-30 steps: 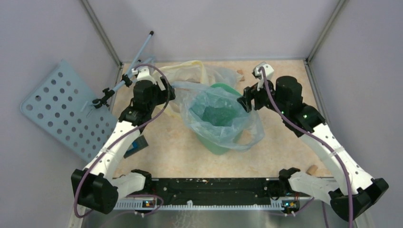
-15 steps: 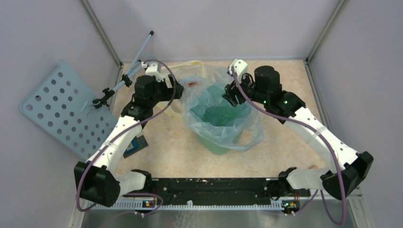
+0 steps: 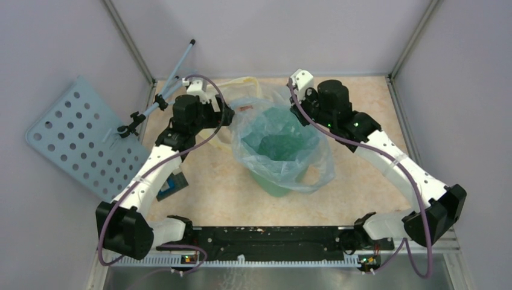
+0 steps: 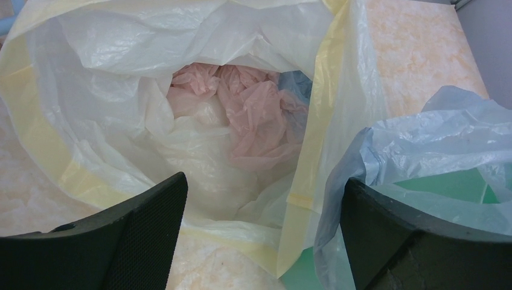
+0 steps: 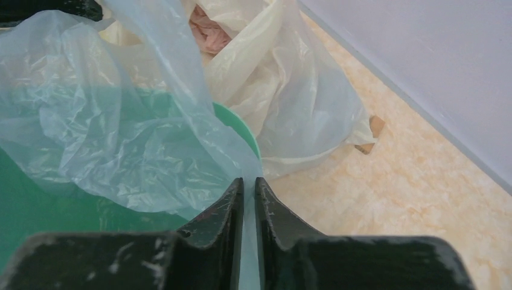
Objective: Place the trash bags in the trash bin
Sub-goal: Place the trash bag in the trash bin.
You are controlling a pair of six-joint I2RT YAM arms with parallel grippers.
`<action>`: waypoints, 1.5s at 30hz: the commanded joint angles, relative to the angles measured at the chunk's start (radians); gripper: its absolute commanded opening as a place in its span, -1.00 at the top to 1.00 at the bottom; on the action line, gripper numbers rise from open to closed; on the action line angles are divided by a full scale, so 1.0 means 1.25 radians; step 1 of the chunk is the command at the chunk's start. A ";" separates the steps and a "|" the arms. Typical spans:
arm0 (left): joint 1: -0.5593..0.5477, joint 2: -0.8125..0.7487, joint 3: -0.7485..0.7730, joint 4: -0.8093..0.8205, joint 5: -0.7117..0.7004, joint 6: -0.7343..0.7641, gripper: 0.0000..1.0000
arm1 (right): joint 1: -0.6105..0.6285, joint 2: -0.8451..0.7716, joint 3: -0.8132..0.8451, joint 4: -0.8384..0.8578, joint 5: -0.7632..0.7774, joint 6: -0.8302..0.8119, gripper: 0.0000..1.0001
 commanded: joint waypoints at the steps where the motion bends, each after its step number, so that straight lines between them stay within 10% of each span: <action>1: 0.003 0.008 0.021 0.038 0.002 0.012 -0.86 | 0.001 0.023 0.051 0.040 0.049 0.013 0.94; 15: 0.004 0.033 -0.048 0.105 0.023 0.021 0.36 | -0.129 0.156 0.147 -0.008 -0.099 0.160 1.00; 38: 0.003 0.034 -0.189 0.200 0.242 -0.053 0.58 | -0.215 0.104 0.055 -0.124 -0.049 0.286 0.98; 45: 0.003 0.014 -0.162 0.189 0.241 -0.045 0.54 | -0.221 0.010 0.123 -0.195 0.072 0.292 -0.11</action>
